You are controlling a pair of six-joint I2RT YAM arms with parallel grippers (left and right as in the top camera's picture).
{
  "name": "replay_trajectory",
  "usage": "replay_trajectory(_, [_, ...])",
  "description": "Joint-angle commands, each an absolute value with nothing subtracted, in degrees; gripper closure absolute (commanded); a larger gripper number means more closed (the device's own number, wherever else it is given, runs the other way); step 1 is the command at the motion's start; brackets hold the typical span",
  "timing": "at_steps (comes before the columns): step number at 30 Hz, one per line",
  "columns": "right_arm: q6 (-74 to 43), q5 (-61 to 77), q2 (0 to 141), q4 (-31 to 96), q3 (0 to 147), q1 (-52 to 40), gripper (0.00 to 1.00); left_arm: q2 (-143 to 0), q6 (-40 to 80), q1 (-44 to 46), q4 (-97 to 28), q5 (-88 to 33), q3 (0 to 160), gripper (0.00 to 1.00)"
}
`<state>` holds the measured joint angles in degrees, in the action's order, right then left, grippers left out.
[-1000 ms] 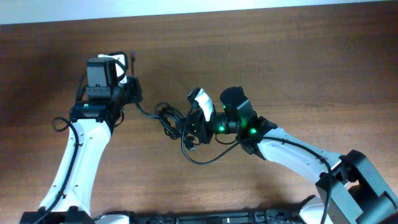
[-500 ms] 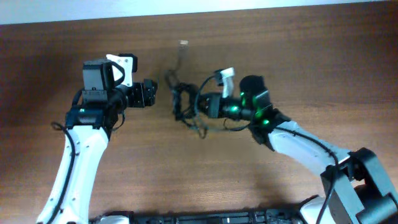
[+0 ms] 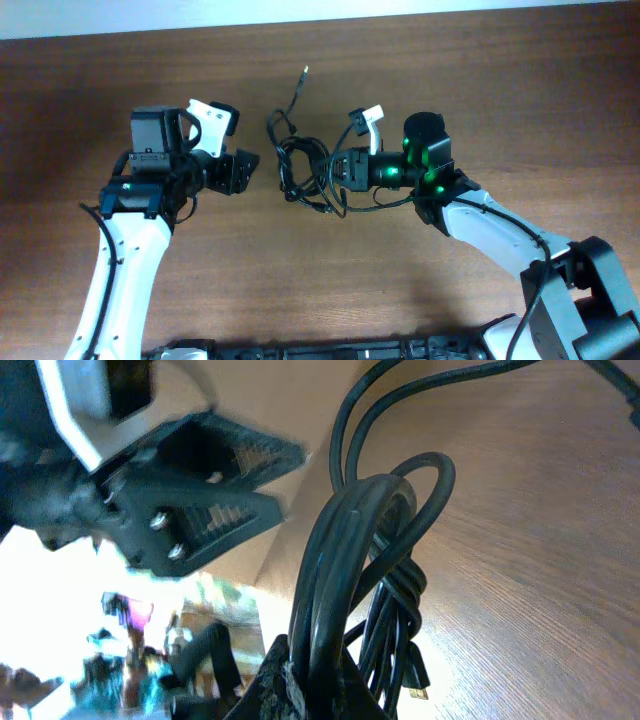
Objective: Untangle cables
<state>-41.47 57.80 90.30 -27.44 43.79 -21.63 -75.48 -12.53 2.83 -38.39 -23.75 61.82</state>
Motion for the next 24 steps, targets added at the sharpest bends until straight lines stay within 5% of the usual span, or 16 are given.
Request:
replay_trajectory(1, [-26.8, 68.2, 90.3, -27.8, 43.9, -21.8, 0.96, -75.1, -17.9, 2.7, -37.6, -26.2, 62.0, 0.32])
replay_trajectory(12, [-9.0, 70.5, 92.6, -24.3, 43.9, -22.1, 0.96, -71.7, -17.9, 2.7, -19.6, -27.1, 62.0, 0.21])
replay_trajectory(14, [-9.0, 70.5, 92.6, -24.3, 43.9, -22.1, 0.96, -71.7, -19.0, 2.7, -21.5, -28.9, 62.0, 0.06])
replay_trajectory(18, [-9.0, 70.1, 92.6, -24.2, 43.9, -22.1, 0.96, -71.7, -21.1, 2.7, -29.4, -29.5, 62.0, 0.39])
replay_trajectory(24, [-9.5, 70.1, 92.6, -24.2, 43.9, -22.1, 0.96, -70.0, -5.8, 2.0, -39.9, -13.7, 62.0, 0.36])
